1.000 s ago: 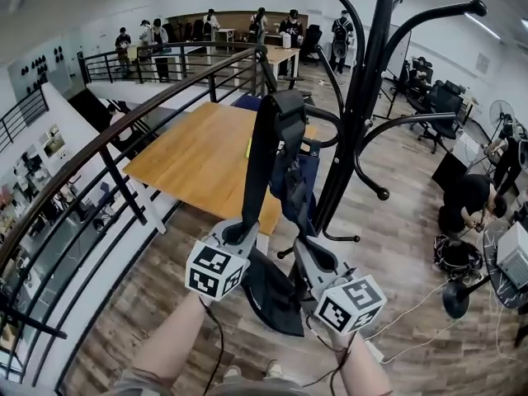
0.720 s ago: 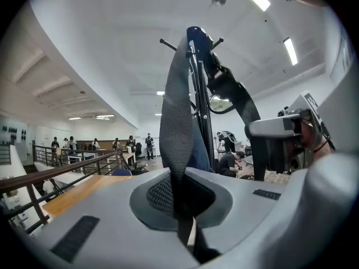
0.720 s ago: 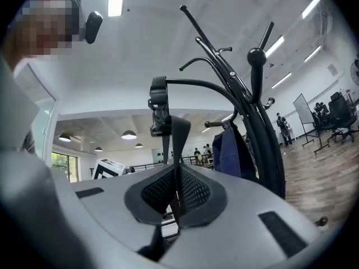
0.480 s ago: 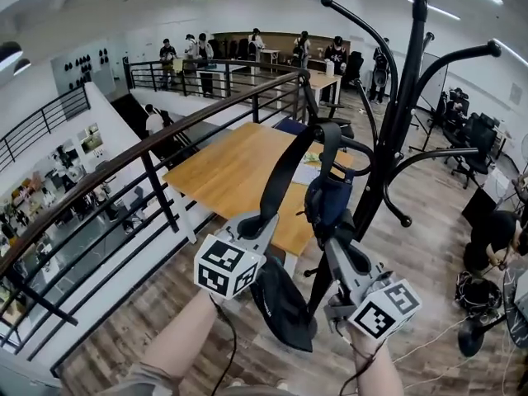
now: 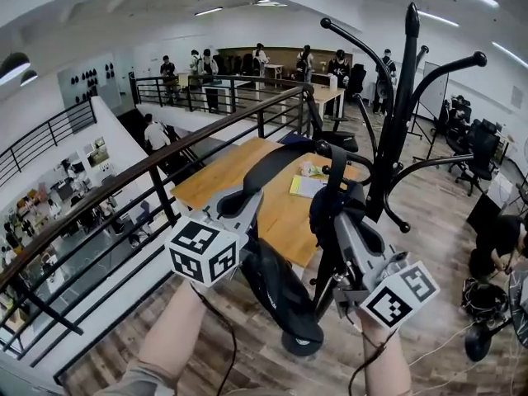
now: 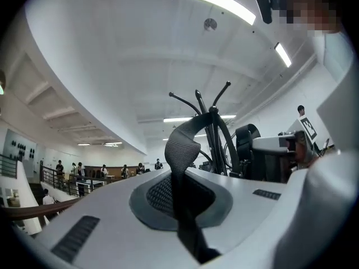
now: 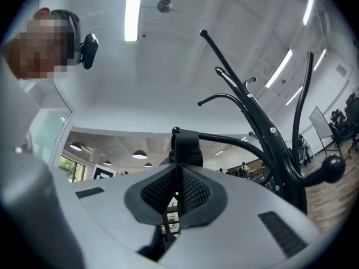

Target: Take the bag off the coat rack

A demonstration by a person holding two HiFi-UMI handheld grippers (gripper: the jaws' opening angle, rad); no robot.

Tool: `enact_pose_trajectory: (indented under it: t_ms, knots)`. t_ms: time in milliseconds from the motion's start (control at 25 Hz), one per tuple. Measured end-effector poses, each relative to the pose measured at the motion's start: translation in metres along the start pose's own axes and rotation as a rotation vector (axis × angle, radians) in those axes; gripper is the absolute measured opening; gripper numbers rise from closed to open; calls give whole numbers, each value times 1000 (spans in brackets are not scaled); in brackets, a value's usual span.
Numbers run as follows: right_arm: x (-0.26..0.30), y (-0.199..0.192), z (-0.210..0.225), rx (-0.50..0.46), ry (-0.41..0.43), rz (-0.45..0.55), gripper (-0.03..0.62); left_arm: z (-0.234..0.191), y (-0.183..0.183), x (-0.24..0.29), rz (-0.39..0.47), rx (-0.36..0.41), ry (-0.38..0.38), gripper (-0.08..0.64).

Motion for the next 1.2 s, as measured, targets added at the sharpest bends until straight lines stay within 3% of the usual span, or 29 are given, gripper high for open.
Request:
enact_pose_trajectory:
  t_ms: [520, 800, 1000, 1200]
  knots:
    - [9, 38, -14, -22, 71, 76, 32, -32, 68, -38, 185, -35, 37, 14]
    - [18, 22, -32, -4, 156, 37, 32, -41, 53, -95, 184, -3, 127, 14]
    - [35, 11, -35, 26, 223, 18, 32, -52, 41, -123, 181, -54, 191, 14]
    - [58, -27, -51, 48, 288, -54, 32, -61, 8, -164, 118, -68, 269, 14]
Point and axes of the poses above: the fingertips, and each gripper's own axes: x forward along the fingers, z to its right, y out of its top, the point moved 6 cm from there along -x, backward along the fingers, and after that the axes turned 7 degrees about -z, right-handed, at the moved point
